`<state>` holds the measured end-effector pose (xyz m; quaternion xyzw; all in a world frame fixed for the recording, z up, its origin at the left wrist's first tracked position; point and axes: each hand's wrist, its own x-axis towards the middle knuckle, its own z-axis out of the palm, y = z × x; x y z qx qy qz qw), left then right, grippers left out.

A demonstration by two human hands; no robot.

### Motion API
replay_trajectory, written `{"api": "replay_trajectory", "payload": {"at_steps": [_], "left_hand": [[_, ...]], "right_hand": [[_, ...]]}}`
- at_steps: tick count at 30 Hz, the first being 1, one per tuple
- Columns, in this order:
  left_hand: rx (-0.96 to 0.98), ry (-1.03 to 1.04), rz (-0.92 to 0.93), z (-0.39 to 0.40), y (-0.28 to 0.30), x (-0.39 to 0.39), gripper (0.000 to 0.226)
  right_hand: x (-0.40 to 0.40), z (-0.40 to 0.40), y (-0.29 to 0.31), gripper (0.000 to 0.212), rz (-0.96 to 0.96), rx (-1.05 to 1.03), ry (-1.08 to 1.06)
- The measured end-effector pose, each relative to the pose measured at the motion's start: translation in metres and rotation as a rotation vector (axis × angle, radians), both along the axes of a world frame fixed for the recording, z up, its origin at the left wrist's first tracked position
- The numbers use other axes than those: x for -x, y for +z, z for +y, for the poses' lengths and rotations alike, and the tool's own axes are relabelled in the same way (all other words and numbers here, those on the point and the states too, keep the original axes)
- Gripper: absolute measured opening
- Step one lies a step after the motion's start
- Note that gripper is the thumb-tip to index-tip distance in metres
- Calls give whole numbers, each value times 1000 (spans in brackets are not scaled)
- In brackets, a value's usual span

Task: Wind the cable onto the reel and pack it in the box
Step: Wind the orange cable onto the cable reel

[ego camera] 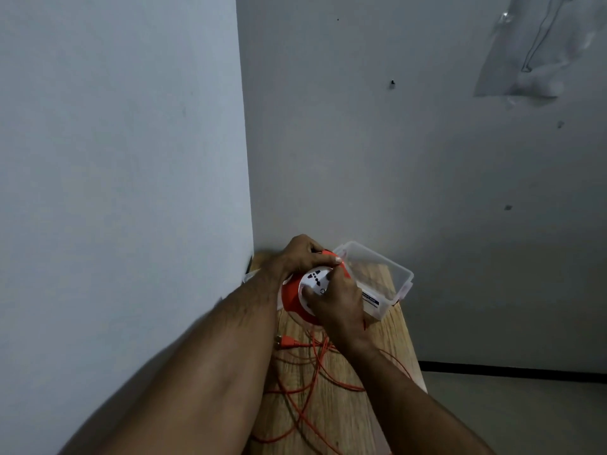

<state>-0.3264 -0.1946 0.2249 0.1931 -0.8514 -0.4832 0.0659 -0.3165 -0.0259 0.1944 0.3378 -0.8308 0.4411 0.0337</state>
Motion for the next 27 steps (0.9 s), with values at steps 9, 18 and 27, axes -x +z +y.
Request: {"api": "replay_trajectory", "payload": {"at_steps": [9, 18, 27], "left_hand": [[21, 6, -13, 2, -6, 1, 36], [46, 55, -13, -12, 1, -3, 32], [46, -68, -80, -11, 4, -5, 36]], "right_hand": [[-14, -29, 0, 55, -827, 461, -390], [0, 7, -11, 38, 621, -250, 254], [46, 17, 6, 41, 1055, -541, 597]]}}
